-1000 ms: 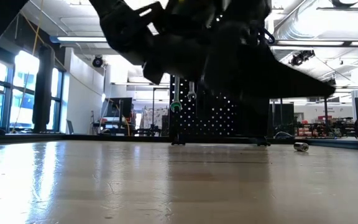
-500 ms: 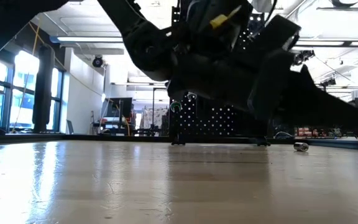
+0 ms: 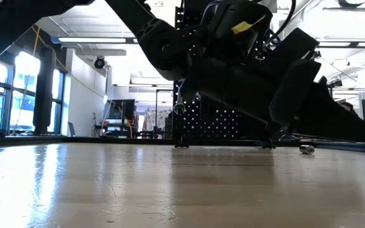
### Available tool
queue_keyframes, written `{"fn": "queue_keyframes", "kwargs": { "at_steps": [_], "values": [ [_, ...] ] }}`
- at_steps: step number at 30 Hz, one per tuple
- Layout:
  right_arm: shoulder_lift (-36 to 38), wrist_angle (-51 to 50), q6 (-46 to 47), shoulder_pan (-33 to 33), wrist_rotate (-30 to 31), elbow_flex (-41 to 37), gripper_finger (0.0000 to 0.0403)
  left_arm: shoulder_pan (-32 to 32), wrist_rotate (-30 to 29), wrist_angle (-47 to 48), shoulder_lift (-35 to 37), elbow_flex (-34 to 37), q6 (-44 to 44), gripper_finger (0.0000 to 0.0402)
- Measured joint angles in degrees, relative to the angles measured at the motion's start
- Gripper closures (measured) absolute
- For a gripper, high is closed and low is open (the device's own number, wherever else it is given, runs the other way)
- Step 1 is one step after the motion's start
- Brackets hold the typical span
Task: Hang tools onto peg board
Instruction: Put the silver socket into the top black bin on the peg board
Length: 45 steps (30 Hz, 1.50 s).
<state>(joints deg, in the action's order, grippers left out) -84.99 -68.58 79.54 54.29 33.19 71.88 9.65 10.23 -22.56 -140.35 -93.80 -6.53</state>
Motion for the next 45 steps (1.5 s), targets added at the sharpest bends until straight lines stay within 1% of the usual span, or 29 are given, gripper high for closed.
{"fn": "queue_keyframes", "kwargs": {
  "at_steps": [3, 10, 18, 22, 27, 30, 39, 45],
  "values": [
    [-0.5, 0.1, 1.7, 1.0, -0.1, 0.0, 0.0256, 0.0, 1.4, -0.3, 0.0, 0.0, 0.5, 0.0165],
    [-2.4, 0.9, 4.0, 1.8, -0.8, 0.0, 0.0256, 0.2, 1.6, -1.4, -0.5, 0.0, 0.5, 0.0165],
    [-5.3, 2.4, 4.5, 1.8, -1.3, -0.1, 0.0256, 0.5, 1.1, -3.1, -0.7, 0.0, 0.4, 0.0165],
    [-6.5, 2.5, 5.5, 1.7, -3.3, 0.0, 0.0256, 0.6, 1.2, -1.1, -0.7, 0.0, 0.4, 0.0165],
    [-10.9, 1.7, 5.2, 1.6, -9.1, 0.0, 0.0256, 0.1, 1.2, 2.0, -0.7, 0.0, 0.3, 0.0165],
    [-14.7, 1.0, 4.7, 1.6, -10.8, -0.1, 0.0256, 0.0, 1.2, 3.0, -0.7, 0.0, 0.3, 0.0165],
    [-23.1, 1.0, 4.0, -0.5, -10.4, -0.1, 0.0256, 0.2, 1.0, 2.6, -0.7, 0.0, 0.4, 0.0165],
    [-26.3, 1.6, 2.9, -2.0, -9.2, -0.1, 0.0256, 0.2, 1.0, 2.7, -0.7, 0.0, 0.5, 0.0165]
  ]
}}
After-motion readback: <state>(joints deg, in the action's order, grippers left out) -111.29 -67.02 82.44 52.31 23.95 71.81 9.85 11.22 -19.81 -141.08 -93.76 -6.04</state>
